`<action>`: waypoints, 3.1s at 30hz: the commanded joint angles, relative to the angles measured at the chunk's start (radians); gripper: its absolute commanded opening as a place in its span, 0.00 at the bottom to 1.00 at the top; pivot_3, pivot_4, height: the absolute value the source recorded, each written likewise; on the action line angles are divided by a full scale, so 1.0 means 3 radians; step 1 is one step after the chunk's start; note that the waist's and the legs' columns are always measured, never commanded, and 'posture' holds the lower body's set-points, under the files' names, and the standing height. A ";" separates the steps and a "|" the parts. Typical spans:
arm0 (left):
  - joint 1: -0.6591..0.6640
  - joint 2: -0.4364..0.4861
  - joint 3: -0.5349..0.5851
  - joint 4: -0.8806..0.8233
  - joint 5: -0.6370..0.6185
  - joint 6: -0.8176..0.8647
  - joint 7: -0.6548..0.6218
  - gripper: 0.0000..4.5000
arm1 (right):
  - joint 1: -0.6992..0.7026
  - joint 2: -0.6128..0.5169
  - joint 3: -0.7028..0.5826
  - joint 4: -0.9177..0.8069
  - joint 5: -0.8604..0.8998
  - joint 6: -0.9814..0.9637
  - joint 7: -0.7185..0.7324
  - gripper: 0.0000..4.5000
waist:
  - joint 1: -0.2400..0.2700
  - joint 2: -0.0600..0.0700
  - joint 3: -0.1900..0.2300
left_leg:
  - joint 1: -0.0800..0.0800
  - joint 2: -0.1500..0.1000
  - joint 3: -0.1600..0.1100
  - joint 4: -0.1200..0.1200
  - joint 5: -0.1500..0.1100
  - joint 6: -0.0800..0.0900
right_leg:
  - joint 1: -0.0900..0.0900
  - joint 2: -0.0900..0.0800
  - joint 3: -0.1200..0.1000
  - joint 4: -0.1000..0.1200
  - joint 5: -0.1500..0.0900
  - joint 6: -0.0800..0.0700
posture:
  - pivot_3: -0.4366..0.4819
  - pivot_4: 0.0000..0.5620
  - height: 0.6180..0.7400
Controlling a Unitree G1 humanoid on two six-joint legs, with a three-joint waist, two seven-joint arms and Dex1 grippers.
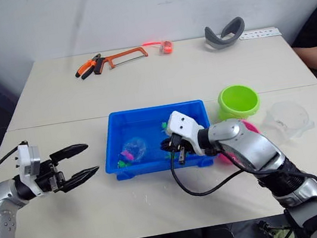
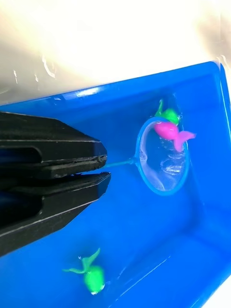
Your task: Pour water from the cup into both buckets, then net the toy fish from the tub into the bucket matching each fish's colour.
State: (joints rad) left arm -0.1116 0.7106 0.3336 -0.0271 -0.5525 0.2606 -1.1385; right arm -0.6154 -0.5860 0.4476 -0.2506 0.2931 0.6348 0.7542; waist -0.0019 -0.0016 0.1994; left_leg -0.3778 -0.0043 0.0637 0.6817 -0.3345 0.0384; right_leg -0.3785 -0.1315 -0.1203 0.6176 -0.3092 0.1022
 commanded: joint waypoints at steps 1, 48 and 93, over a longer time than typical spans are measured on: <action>-0.0214 0.0030 -0.0026 -0.0103 -0.0153 0.0022 -0.0071 0.99 | 0.0238 -0.0333 -0.0745 -0.0411 0.0533 0.0253 0.0328 0.00 | -0.0007 0.0000 0.0000 | 0.0000 0.0000 0.0000 0.0000 0.0000 0.0000 | 0.0000 0.0000 0.0000 0.0000 0.0000 0.0000 | 0.48 0.27 1.00; -0.1780 -0.1102 -0.1358 0.0847 0.0126 -0.0081 -0.0735 0.99 | 0.4203 -0.0175 -0.4213 -0.1203 -0.1939 -0.3502 -0.0498 0.00 | 0.0094 -0.0001 -0.0001 | 0.0013 -0.0002 0.0015 -0.0002 0.0003 -0.0001 | 0.0008 0.0032 0.0027 -0.0004 0.0004 0.0008 | 0.48 0.27 1.00; -0.0768 -0.0016 -0.0226 0.0509 0.0049 -0.0080 -0.0223 0.99 | 0.1458 -0.1792 -0.1495 -0.1010 -0.0537 -0.1032 0.0101 0.00 | 0.0084 -0.0002 0.0001 | -0.0001 -0.0002 0.0002 0.0003 0.0000 0.0009 | 0.0008 0.0002 0.0001 -0.0017 0.0005 0.0009 | 0.48 0.27 1.00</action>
State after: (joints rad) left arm -0.3639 0.6865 0.2235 0.1647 -0.5100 0.2293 -1.2221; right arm -0.1621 -1.1273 0.0017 -0.5598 0.1521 0.3395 0.7678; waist 0.0232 -0.0021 0.1997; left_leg -0.3782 -0.0049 0.0641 0.6826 -0.3344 0.0409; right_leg -0.3758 -0.1310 -0.1200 0.6123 -0.3076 0.1049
